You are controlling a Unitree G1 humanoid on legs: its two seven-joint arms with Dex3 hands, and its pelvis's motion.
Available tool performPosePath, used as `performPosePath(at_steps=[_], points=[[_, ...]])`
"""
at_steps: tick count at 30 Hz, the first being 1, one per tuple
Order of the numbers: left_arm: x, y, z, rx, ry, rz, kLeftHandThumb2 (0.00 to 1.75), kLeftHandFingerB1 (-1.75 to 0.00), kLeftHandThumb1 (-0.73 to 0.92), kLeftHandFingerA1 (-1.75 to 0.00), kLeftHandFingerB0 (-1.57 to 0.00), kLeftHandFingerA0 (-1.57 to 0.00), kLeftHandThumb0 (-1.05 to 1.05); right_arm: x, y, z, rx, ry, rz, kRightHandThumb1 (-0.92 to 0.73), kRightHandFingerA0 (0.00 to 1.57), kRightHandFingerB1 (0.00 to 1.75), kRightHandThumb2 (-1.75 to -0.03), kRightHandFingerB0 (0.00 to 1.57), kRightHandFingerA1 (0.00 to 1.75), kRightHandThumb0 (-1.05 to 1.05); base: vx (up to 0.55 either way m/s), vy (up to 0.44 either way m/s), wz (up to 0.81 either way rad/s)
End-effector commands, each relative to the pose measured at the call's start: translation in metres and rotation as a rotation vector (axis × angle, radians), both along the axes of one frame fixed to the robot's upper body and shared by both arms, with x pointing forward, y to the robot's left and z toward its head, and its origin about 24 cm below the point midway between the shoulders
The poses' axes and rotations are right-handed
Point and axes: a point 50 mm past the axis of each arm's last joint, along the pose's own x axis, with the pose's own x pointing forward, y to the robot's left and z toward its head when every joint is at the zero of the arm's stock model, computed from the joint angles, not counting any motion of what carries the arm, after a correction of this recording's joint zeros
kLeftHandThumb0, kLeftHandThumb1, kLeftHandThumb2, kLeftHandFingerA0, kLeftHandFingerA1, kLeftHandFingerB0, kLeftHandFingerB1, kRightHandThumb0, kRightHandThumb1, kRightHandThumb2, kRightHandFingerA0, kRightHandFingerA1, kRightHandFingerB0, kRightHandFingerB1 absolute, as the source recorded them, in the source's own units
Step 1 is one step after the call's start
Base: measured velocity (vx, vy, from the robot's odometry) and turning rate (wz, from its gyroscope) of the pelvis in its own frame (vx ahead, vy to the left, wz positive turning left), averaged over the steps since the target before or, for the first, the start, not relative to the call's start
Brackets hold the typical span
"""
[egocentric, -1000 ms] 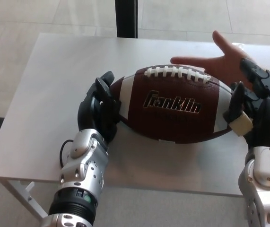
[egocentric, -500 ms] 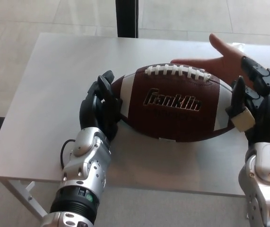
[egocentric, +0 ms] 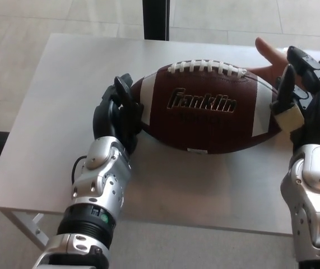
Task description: The robot uses both its hands to grab the left and right ends of a football kept in the middle of the desk infront of it, lifts it up and places it in the palm of a person
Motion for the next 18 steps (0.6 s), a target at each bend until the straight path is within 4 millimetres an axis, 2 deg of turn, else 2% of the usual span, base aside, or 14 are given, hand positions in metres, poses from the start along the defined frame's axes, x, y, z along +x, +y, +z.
performPosePath(at_steps=[1, 2, 3, 4, 5, 7, 8, 10, 11, 12, 14, 15, 16, 18], points=[[-0.005, -0.111, 0.041, -0.039, 0.002, -0.431, 0.84, -0.34, 0.92, -0.63, -0.23, -0.55, -0.95, 0.009, 0.066, 0.033, 0.208, -0.069, 0.344, -0.91, 0.66, 0.37, -0.70, 0.45, 0.59, -0.86, 0.00, 0.000, 0.00], [-0.005, -0.112, 0.042, -0.048, 0.006, -0.428, 0.83, -0.33, 0.92, -0.64, -0.24, -0.58, -0.96, 0.009, 0.065, 0.034, 0.210, -0.069, 0.338, -0.91, 0.68, 0.36, -0.67, 0.45, 0.58, -0.84, 0.00, 0.000, 0.00], [-0.004, -0.112, 0.044, -0.060, 0.012, -0.427, 1.19, -0.44, 0.81, -0.69, -0.17, -0.55, -0.88, 0.010, 0.063, 0.035, 0.206, -0.076, 0.334, -0.70, 0.61, 0.51, -1.12, 0.38, 0.67, -0.80, 0.00, 0.000, 0.00], [-0.003, -0.112, 0.047, -0.074, 0.013, -0.434, 0.82, -0.32, 0.92, -0.68, -0.22, -0.57, -0.95, 0.011, 0.062, 0.037, 0.198, -0.087, 0.332, -0.90, 0.67, 0.35, -0.68, 0.45, 0.58, -0.86, 0.00, 0.000, 0.00], [-0.001, -0.111, 0.049, -0.071, 0.009, -0.437, 0.82, -0.30, 0.92, -0.65, -0.21, -0.58, -0.92, 0.012, 0.062, 0.039, 0.207, -0.089, 0.332, -0.70, 0.61, 0.51, -1.12, 0.39, 0.65, -0.83, 0.00, 0.000, 0.00], [0.004, -0.112, 0.061, -0.048, -0.006, -0.442, 1.20, -0.44, 0.84, -0.70, -0.20, -0.56, -0.93, 0.015, 0.060, 0.048, 0.213, -0.104, 0.328, -0.70, 0.61, 0.50, -1.13, 0.37, 0.65, -0.83, 0.00, 0.000, 0.00], [0.005, -0.112, 0.064, -0.042, -0.011, -0.439, 0.82, -0.35, 0.92, -0.64, -0.28, -0.56, -0.94, 0.016, 0.059, 0.052, 0.210, -0.117, 0.328, -0.90, 0.67, 0.34, -0.68, 0.44, 0.55, -0.86, 0.00, 0.000, 0.00], [0.011, -0.113, 0.076, -0.048, -0.042, -0.441, 0.80, -0.34, 0.92, -0.67, -0.28, -0.54, -0.92, 0.020, 0.057, 0.064, 0.203, -0.156, 0.334, -0.90, 0.69, 0.35, -0.67, 0.45, 0.57, -0.87, 0.00, 0.000, 0.00], [0.015, -0.113, 0.087, -0.046, -0.065, -0.446, 1.21, -0.45, 0.84, -0.72, -0.27, -0.59, -0.98, 0.023, 0.057, 0.074, 0.211, -0.177, 0.334, -0.69, 0.64, 0.50, -1.12, 0.38, 0.66, -0.83, 0.00, 0.000, 0.00], [0.018, -0.113, 0.093, -0.035, -0.071, -0.440, 0.76, -0.31, 0.92, -0.67, -0.30, -0.61, -0.94, 0.025, 0.056, 0.080, 0.214, -0.195, 0.335, -0.89, 0.68, 0.37, -0.67, 0.45, 0.58, -0.88, 0.00, 0.000, 0.00], [0.022, -0.114, 0.103, -0.052, -0.088, -0.444, 0.72, -0.31, 0.92, -0.69, -0.30, -0.60, -0.99, 0.028, 0.056, 0.089, 0.226, -0.210, 0.341, -0.88, 0.67, 0.37, -0.67, 0.45, 0.59, -0.89, 0.00, 0.000, 0.00], [0.024, -0.114, 0.113, -0.037, -0.116, -0.455, 1.20, -0.44, 0.83, -0.68, -0.22, -0.55, -0.99, 0.029, 0.055, 0.097, 0.228, -0.220, 0.342, -0.88, 0.71, 0.36, -0.67, 0.48, 0.56, -0.88, 0.00, 0.000, 0.00], [0.027, -0.113, 0.121, -0.004, -0.150, -0.466, 0.93, -0.38, 0.79, -0.66, -0.24, -0.57, -1.01, 0.031, 0.055, 0.103, 0.233, -0.230, 0.343, -0.87, 0.70, 0.35, -0.67, 0.48, 0.56, -0.88, 0.00, 0.000, 0.00], [0.029, -0.112, 0.127, 0.026, -0.171, -0.461, 1.21, -0.44, 0.85, -0.66, -0.24, -0.55, -0.98, 0.033, 0.055, 0.108, 0.219, -0.243, 0.343, -0.87, 0.71, 0.35, -0.67, 0.48, 0.56, -0.90, 0.00, 0.000, 0.00]])
